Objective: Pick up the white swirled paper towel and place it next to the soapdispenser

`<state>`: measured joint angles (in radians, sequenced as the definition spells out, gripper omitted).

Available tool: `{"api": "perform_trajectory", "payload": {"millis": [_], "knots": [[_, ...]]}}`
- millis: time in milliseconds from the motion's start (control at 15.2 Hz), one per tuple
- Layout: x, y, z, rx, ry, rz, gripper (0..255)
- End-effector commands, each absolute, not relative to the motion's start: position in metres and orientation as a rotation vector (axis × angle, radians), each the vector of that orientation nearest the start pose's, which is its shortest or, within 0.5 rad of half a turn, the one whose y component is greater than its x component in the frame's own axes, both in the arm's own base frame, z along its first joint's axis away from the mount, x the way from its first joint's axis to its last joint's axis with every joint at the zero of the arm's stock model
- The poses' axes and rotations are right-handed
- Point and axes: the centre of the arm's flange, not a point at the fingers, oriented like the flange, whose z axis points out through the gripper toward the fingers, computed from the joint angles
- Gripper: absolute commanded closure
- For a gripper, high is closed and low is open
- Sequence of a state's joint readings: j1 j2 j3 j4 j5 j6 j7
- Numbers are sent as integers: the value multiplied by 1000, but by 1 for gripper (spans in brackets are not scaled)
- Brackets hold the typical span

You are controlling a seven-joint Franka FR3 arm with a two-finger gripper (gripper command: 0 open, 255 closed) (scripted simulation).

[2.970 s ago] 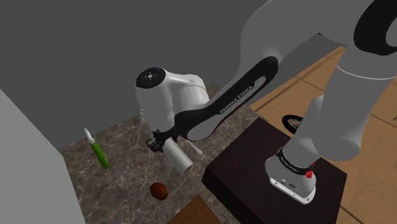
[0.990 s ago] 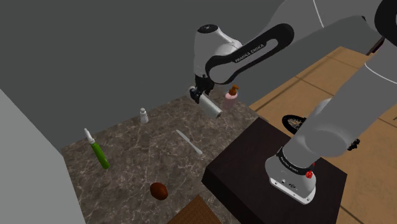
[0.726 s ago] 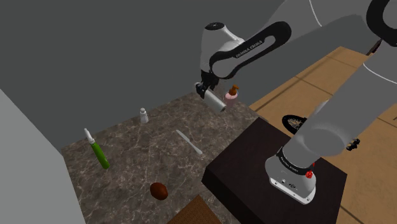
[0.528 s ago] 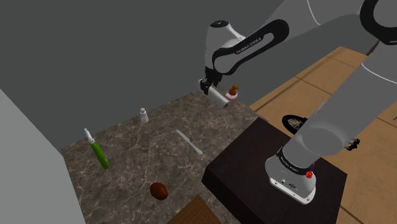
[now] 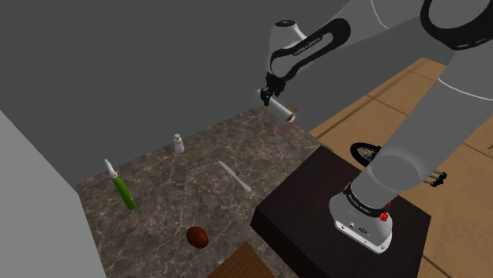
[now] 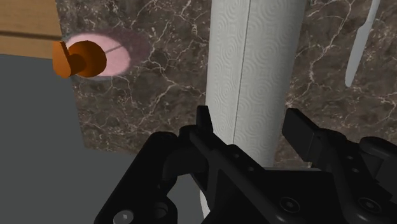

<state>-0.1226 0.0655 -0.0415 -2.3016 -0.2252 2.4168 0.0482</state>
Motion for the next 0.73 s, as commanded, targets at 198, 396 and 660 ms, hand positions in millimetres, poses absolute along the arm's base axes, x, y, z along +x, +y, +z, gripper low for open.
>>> {"api": "perform_trajectory", "payload": {"millis": [198,396,660], "knots": [[538,-150,324,-3299,75,-66,255],[549,-188,324,-3299,75,-66,255],[564,-238,324,-3299,75,-66,255]]}}
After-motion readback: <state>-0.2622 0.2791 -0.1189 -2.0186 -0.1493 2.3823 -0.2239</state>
